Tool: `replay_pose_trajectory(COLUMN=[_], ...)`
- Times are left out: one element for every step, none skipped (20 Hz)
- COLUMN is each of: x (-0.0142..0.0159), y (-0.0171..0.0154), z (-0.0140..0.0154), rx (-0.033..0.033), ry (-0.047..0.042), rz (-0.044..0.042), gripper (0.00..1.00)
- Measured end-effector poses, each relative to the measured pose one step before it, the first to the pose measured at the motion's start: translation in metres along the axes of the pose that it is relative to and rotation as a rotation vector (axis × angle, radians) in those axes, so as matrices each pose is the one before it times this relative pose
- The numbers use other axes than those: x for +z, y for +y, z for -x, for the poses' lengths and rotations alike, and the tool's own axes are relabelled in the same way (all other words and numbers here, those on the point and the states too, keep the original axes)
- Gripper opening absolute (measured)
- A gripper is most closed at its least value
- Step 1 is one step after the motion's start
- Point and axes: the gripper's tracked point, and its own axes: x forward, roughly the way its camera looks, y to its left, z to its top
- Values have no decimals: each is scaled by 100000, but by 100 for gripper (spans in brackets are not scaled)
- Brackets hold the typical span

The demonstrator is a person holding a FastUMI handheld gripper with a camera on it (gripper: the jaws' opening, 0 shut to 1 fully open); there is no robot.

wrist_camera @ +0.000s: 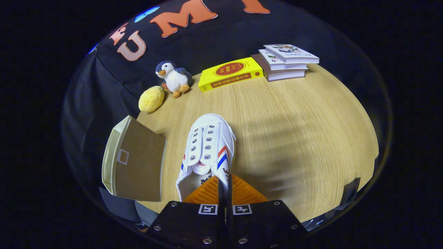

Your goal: Open the storage box then place both shoes into the box .Put the left shoe in first, then the right shoe, with the right side of both shoes facing outward in a uniform manner.

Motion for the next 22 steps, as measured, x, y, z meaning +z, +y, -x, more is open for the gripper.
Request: replay_pose_trajectory(x=[960, 771, 838, 533, 512, 542, 415, 79, 88, -109, -52, -143, -114, -221, -209, -279, -287, -401, -444, -415, -437, -377], y=[1144, 1130, 1138, 1311, 1377, 1434, 1335, 1116, 1185, 1264, 1241, 1240, 1269, 1299, 1471, 1182, 977, 895, 896, 724, 622, 501], z=[516, 607, 479, 465, 406, 313, 208, 62, -60, 45, -164, -149, -266, -306, -563, -523, -525, -604, -566, -629, -498, -540], rx=[1962, 1882, 1576, 2222, 2560, 2701, 1928, 1726, 1093, 981, 905, 1262, 1109, 1445, 1247, 1044, 121, -257, -675, -436, -1165, -1058], ry=[-2156, -1702, -1579, -751, -758, -855, -368, 170, 339, 615, 460, 847, 720, 1202, 1005, 982, 964, 851, 1161, 1263, 1164, 1100], rz=[129, 1495, 971, 886, -205, 540, 762, 1041, 1117, 1574, 1192, 1350, 702, 794, 309, 662, 323, 381, 82, 345, -498, -208], gripper=[2, 1, 2, 1, 1, 1, 1, 1, 1, 1, 1, 1, 1, 2, 1, 1, 1, 1, 1, 1, 1, 1])
